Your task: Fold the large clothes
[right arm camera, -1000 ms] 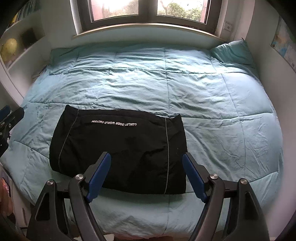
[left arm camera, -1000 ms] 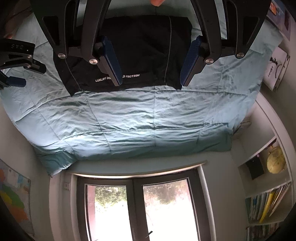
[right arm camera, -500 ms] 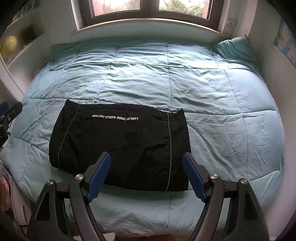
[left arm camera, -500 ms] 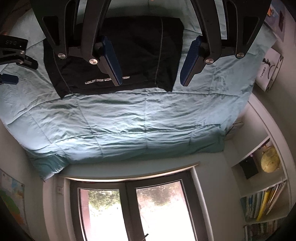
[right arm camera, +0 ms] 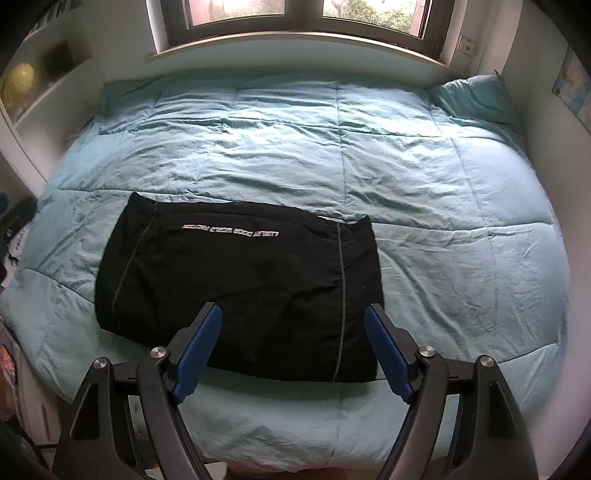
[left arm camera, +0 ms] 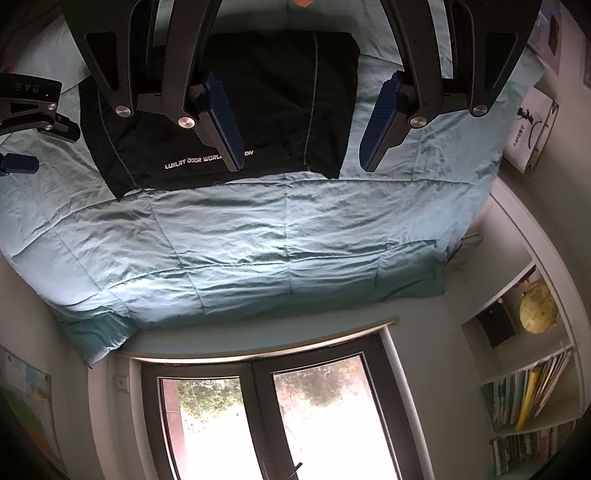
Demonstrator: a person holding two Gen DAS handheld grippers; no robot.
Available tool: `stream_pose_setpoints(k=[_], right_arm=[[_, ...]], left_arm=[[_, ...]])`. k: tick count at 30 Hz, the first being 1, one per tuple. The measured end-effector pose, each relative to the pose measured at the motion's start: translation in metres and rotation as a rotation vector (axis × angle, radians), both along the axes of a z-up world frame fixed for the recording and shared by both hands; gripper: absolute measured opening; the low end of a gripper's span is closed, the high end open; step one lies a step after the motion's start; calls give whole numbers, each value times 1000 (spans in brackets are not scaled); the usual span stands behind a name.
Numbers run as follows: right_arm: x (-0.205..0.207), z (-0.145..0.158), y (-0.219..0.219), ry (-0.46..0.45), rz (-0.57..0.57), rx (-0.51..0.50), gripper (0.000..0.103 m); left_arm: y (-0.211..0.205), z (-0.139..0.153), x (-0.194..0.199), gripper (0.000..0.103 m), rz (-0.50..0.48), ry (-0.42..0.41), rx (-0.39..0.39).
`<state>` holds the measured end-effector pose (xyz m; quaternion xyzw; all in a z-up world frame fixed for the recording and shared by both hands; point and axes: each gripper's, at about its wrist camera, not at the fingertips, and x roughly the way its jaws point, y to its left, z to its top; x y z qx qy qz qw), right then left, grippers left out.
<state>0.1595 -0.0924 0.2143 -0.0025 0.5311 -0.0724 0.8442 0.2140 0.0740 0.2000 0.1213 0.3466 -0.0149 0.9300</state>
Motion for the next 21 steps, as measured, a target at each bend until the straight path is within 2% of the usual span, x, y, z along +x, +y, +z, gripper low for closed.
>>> stream_pose_setpoints(k=[4, 13, 17, 21], right_arm=[[2, -2, -2, 2, 2, 20, 81], [6, -1, 0, -3, 18, -4, 81], [8, -2, 0, 0, 19, -2, 81], [9, -2, 0, 1, 21, -4, 81]], left_arm=[[0, 0, 3, 67, 4, 0, -2], [2, -2, 7, 67, 25, 7, 6], [3, -2, 7, 67, 41, -15, 14], [5, -4, 7, 67, 20, 5, -20]])
